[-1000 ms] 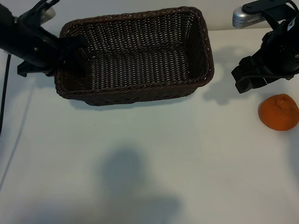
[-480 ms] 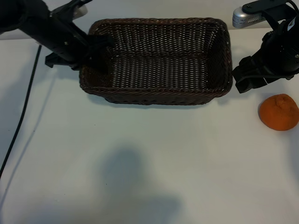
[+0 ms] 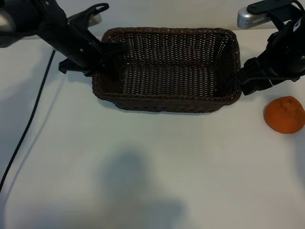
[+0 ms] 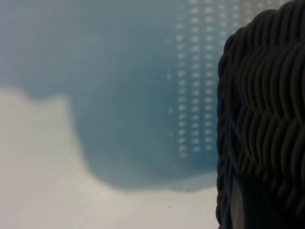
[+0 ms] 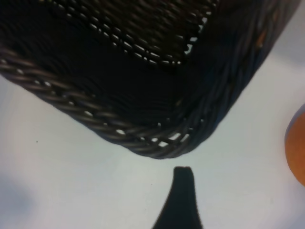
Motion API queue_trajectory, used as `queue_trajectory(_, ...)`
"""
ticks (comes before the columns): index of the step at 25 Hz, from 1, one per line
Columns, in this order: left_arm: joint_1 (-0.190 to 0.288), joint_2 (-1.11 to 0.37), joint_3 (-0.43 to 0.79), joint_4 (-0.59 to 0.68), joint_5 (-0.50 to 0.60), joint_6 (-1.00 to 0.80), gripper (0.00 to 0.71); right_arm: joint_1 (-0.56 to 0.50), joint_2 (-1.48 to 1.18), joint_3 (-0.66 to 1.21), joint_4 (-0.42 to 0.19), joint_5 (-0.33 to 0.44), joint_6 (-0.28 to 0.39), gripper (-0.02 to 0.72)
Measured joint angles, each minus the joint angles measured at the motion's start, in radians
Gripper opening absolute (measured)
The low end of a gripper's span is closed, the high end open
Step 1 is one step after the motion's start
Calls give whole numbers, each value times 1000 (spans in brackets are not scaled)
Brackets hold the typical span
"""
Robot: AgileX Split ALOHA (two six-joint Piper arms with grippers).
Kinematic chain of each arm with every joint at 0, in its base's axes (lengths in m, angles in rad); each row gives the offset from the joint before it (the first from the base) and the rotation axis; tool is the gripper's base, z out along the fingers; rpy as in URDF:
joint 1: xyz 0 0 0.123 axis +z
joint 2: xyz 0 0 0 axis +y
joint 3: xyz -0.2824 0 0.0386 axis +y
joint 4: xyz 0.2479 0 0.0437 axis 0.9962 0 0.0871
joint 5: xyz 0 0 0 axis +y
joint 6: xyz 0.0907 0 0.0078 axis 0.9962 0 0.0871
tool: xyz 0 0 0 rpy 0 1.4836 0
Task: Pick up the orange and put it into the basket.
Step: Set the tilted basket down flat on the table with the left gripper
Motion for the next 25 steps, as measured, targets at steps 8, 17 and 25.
queue_trajectory(8, -13, 47, -1, -3, -22, -10, 149, 0, 0, 0, -1, 1, 0, 594)
queue_trajectory(17, -16, 49, -1, -3, -58, -34, 149, 0, 0, 0, -4, 1, 0, 594)
queue_trajectory(25, -39, 74, -1, -4, -60, -42, 149, 0, 0, 0, -4, 3, 0, 594)
